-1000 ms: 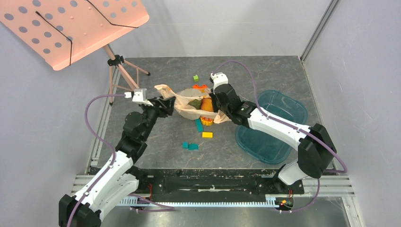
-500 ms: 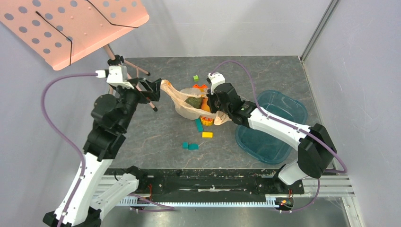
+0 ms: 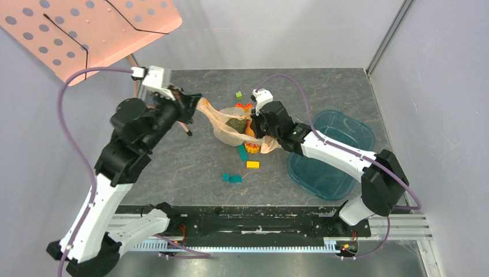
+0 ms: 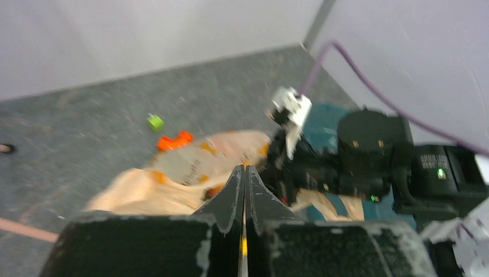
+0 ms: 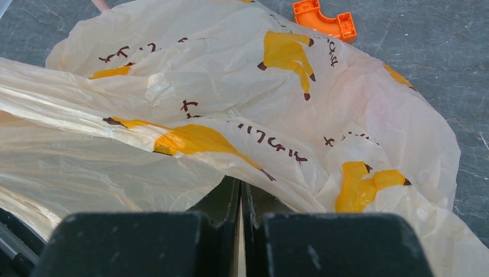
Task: Take the fake fruits out of the plastic bag
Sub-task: Adjust the plastic bag at the center of the board.
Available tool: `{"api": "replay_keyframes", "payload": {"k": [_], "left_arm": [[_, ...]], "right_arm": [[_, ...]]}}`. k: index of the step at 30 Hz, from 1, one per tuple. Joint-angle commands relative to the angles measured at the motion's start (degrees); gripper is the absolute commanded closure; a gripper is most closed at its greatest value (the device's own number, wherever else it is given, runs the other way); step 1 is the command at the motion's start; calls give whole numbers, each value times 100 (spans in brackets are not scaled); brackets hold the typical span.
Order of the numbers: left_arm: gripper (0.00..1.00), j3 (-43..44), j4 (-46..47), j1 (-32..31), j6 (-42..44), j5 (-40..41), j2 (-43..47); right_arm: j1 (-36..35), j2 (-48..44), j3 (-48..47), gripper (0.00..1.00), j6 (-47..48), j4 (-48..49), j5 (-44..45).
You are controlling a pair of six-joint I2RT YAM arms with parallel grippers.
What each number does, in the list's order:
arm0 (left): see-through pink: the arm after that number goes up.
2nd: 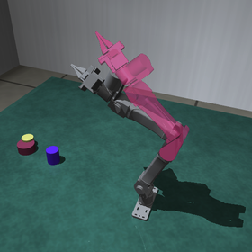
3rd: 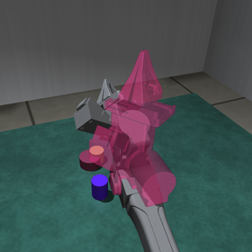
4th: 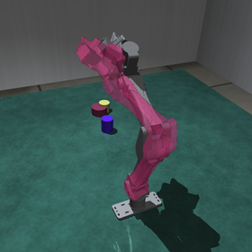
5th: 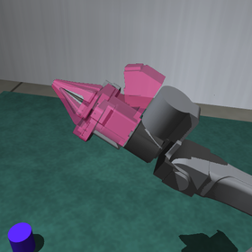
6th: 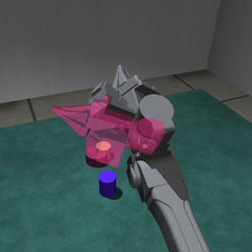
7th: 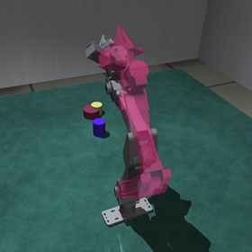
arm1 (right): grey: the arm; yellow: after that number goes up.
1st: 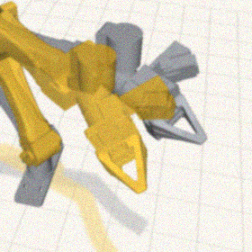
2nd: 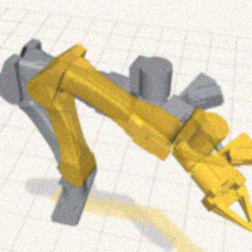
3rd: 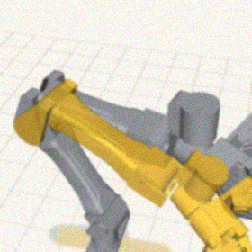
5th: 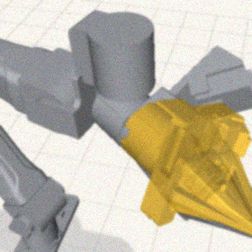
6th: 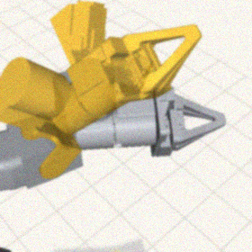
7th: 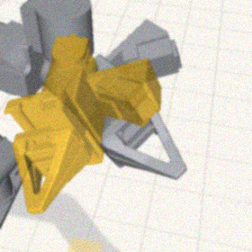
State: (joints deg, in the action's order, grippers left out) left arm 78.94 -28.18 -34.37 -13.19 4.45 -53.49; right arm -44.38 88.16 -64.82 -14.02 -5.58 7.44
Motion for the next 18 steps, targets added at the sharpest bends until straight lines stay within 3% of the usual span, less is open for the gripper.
{"api": "replay_keyframes", "payload": {"k": [1,6,18], "left_arm": [[98,-421,294,-794,-368,312,-245],[98,-898,744,-1372,-551,711,-567],[98,-1873,2053,-1404,-528,1117,-1265]], "right_arm": [[21,21,-115,99,-117,322,-85],[58,9,-104,100,-209,355,-145],[87,-118,39,100,-315,449,-199]]}}
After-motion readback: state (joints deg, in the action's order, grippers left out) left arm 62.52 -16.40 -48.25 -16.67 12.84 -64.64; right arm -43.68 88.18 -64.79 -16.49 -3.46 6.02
